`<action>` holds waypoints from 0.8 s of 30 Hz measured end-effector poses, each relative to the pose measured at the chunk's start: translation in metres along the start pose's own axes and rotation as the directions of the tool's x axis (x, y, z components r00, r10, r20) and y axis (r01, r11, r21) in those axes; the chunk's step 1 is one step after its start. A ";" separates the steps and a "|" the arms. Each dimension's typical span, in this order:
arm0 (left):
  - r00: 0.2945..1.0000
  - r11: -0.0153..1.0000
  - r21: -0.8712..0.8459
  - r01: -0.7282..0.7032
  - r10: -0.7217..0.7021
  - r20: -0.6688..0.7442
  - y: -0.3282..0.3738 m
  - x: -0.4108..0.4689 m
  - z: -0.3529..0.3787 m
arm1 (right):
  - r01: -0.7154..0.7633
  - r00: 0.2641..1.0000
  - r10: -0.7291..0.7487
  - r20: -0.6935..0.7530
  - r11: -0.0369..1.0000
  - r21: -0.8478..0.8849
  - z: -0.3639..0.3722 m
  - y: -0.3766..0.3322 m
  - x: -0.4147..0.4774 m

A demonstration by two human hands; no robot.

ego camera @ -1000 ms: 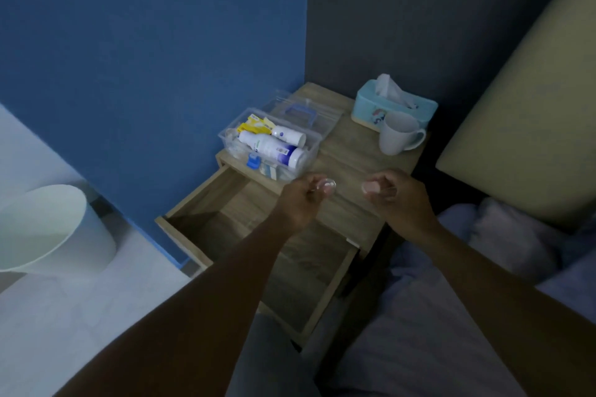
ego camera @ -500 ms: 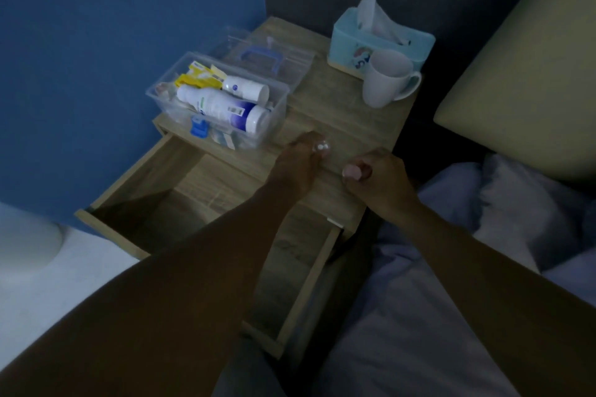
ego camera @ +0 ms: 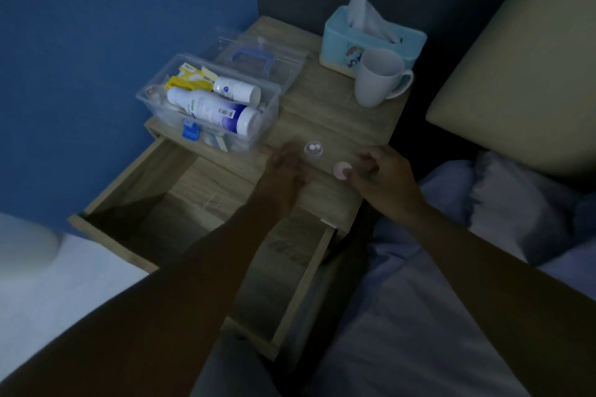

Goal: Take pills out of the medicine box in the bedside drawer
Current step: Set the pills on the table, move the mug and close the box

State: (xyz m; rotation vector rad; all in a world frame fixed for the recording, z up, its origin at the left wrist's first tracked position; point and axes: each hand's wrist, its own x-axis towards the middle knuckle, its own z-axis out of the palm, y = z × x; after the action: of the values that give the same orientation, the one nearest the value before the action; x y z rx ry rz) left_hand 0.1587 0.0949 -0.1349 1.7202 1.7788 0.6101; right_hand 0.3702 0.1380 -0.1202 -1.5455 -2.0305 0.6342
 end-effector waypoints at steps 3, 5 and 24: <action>0.998 0.980 0.197 0.002 -0.015 0.066 -0.007 -0.021 -0.003 | 0.004 1.000 -0.004 -0.017 1.000 -0.001 -0.013 0.006 0.005; 0.998 0.955 0.297 -0.022 0.001 0.069 -0.006 -0.031 -0.004 | 0.030 0.998 -0.031 -0.048 0.999 -0.032 -0.022 0.007 0.014; 0.992 0.901 0.433 -0.005 -0.049 0.113 -0.004 -0.026 -0.006 | -0.186 0.982 0.183 -0.046 0.893 -0.410 -0.038 -0.025 0.168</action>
State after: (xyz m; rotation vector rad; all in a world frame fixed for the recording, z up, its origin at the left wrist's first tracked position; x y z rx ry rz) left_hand 0.1519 0.0691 -0.1311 1.9712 1.9448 0.0906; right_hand 0.3386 0.2965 -0.0566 -1.9966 -2.1240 0.2696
